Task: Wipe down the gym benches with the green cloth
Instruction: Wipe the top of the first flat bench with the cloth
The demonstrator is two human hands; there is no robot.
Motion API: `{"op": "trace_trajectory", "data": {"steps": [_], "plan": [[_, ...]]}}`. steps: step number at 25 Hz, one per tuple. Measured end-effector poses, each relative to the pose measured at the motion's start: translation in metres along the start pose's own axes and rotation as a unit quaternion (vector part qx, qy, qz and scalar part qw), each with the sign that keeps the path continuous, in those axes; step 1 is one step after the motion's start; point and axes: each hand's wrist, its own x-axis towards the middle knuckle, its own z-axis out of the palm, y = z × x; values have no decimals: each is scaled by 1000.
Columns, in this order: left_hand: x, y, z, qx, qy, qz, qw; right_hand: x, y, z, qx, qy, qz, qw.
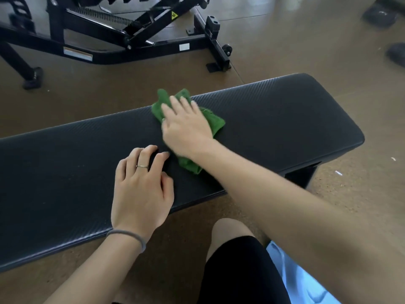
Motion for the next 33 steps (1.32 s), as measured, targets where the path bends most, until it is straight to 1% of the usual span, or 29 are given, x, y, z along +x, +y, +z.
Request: {"op": "trace_trajectory", "data": {"steps": [3, 5, 7, 9, 11, 12, 14, 15, 19, 21, 22, 23, 24, 26, 27, 28, 30, 33], "plan": [[1, -1, 0, 1, -1, -1, 1000, -4, -11, 0, 17, -2, -70, 997], [2, -2, 1, -3, -1, 1, 1000, 13, 9, -10, 26, -11, -81, 996], [1, -3, 0, -12, 0, -1, 1000, 30, 60, -21, -29, 7, -36, 999], [1, -3, 0, -17, 1, -5, 1000, 40, 128, -36, -69, 17, 51, 996], [1, -2, 0, -17, 2, -4, 1000, 35, 177, -44, -46, 19, 148, 988], [1, -2, 0, -16, 1, -5, 1000, 33, 183, -44, -27, 25, 184, 982], [2, 0, 0, -15, 1, -6, 1000, 32, 158, -38, -15, 33, 215, 976], [2, -1, -1, -15, 0, -6, 1000, 29, 133, -34, -11, 31, 201, 979], [1, 0, -3, -10, -4, -5, 1000, -11, 37, -13, 12, 10, 33, 999], [0, 2, -3, -7, -3, -2, 1000, -23, 38, -15, 37, -14, -29, 999], [0, 2, -3, -10, -2, -2, 1000, -20, 53, -19, 31, -19, -37, 999], [0, 2, -3, -13, 0, -4, 1000, -14, 73, -24, 21, -16, -27, 999], [1, 0, -2, -16, 1, -6, 1000, -5, 94, -31, 13, -10, 0, 1000], [2, -1, -2, -22, -1, -7, 1000, 10, 128, -39, 14, -6, 93, 996], [2, -1, -1, -20, -1, -6, 1000, 15, 131, -39, 16, -4, 126, 992], [2, -2, 0, -18, -2, -7, 1000, 17, 123, -36, 19, -3, 140, 990], [2, -1, 0, -20, -2, -6, 1000, 1, 94, -30, 35, 0, 119, 992], [-1, 0, -1, -15, -5, -4, 1000, -71, 54, -17, 34, 15, 21, 999]]}}
